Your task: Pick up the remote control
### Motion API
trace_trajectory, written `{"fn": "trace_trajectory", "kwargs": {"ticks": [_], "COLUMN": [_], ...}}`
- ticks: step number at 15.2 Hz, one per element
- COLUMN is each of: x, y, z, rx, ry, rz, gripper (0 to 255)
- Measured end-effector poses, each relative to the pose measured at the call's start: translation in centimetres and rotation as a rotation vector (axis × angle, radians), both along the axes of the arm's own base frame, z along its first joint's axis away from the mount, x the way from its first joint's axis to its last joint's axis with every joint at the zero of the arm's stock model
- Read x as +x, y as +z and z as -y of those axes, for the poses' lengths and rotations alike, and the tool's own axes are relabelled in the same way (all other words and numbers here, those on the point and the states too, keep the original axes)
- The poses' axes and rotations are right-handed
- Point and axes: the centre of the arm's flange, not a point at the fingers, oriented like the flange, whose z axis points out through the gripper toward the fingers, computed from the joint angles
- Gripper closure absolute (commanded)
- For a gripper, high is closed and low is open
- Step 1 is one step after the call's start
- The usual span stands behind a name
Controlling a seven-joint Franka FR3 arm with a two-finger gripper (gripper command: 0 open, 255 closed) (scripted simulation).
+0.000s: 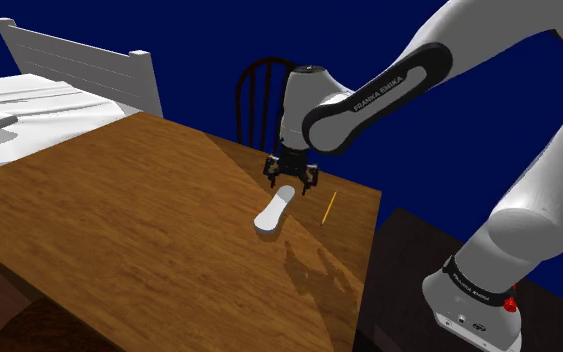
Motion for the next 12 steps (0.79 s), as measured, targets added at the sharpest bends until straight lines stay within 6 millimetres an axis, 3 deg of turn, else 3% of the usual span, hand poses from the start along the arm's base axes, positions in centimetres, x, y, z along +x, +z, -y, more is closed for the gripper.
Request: {"fn": "trace_trajectory", "kwargs": {"ticks": [3, 5, 11, 12], "x": [1.9, 2.5, 2.6, 2.6], "y": [-3.2, -4.3, -7.5, -7.7], "z": [-0.5, -0.6, -0.6, -0.6], "rx": [0.014, 0.016, 0.017, 0.017], "ry": [-0.090, -0.110, -0.118, -0.118], "rz": [-0.008, -0.010, -0.010, -0.010], "gripper": [0, 0, 0, 255]}}
